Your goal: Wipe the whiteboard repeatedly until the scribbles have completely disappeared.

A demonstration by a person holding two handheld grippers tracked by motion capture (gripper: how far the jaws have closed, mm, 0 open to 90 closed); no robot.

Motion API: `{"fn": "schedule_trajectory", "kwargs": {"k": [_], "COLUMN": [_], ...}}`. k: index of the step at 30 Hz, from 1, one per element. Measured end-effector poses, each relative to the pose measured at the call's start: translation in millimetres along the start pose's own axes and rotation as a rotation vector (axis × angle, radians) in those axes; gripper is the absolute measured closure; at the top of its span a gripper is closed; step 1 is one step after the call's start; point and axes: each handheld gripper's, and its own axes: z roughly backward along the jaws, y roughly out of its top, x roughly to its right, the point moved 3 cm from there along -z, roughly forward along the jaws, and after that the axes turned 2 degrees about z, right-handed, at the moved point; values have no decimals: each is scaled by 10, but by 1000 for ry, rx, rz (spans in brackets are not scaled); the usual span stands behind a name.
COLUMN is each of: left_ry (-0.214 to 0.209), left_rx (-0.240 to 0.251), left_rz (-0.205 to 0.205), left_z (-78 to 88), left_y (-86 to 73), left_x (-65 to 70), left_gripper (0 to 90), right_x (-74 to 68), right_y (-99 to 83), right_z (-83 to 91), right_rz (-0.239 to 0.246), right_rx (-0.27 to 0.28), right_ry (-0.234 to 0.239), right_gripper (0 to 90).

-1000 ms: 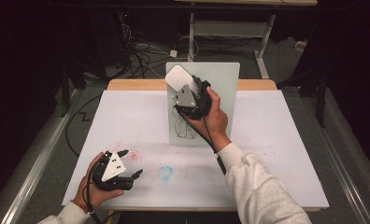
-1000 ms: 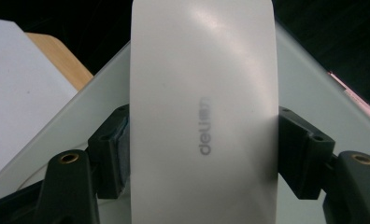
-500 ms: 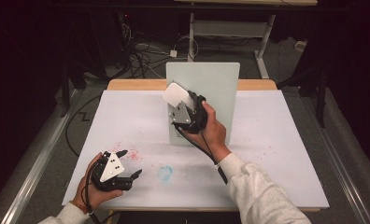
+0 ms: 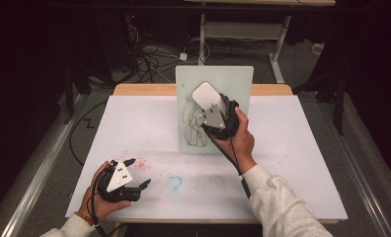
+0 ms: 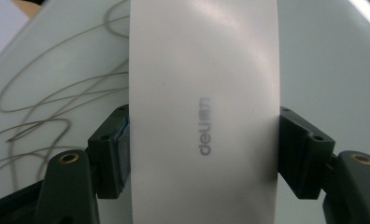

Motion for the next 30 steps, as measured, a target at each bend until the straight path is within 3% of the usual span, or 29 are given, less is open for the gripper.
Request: {"fn": "schedule_trajectory", "kwargs": {"k": [9,16,20,24,30], "left_ry": [-7,-9,-9,-8,-8], "left_rx": [-1,1,4,4,4], "left_rz": [-3,-6,-6,-6,-5], "left_z": [-20,-8,1,7,8], "left_y": [10,5,4,-1,0], "left_x": [6,5,7,5,5], "left_gripper": [185,185,185,185,185], "right_x": [7,-144,-238,-444,-403], "right_y": [291,514,544,497,519], "right_z": [-86,-158,-156,-141,-138], "right_rz": [-10,14,7,77,63], "right_rx": [10,13,5,-3,-5], "right_ry": [-11,-9,-7,24,49], "right_gripper": [311,311,311,311,311]}}
